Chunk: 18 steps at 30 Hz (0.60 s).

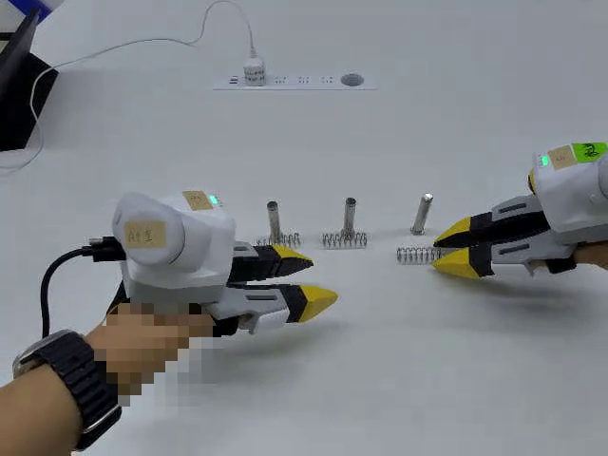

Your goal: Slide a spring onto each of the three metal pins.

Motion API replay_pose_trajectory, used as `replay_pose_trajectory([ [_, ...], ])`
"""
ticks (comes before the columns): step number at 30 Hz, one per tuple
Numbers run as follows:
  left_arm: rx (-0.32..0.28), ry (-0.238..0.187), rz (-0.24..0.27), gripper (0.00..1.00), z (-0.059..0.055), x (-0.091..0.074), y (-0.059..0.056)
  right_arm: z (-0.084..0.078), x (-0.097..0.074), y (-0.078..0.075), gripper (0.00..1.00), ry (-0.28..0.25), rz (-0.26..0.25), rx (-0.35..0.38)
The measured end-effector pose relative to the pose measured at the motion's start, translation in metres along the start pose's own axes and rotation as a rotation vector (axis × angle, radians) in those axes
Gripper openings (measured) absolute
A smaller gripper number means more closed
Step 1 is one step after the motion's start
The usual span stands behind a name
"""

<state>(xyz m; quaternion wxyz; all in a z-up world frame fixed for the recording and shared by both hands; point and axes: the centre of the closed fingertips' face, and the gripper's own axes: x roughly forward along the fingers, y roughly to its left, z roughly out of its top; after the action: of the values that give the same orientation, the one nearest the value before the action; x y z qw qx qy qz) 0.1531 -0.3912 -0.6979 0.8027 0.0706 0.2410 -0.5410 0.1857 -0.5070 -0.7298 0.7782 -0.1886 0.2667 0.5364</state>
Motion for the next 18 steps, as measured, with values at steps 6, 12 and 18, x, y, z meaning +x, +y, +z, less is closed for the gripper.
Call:
replay_pose_trajectory([
  [6, -0.001, -0.006, -0.003, 0.30, 0.002, 0.001, 0.001, -0.004, 0.002, 0.001, 0.15, 0.020, 0.023, 0.017],
  [12, 0.006, -0.006, -0.011, 0.30, 0.004, 0.005, 0.000, -0.006, 0.005, 0.001, 0.12, 0.035, 0.035, 0.007],
  [18, 0.032, -0.006, -0.027, 0.31, 0.008, 0.013, -0.003, -0.005, 0.004, 0.009, 0.12, 0.060, 0.055, -0.008],
])
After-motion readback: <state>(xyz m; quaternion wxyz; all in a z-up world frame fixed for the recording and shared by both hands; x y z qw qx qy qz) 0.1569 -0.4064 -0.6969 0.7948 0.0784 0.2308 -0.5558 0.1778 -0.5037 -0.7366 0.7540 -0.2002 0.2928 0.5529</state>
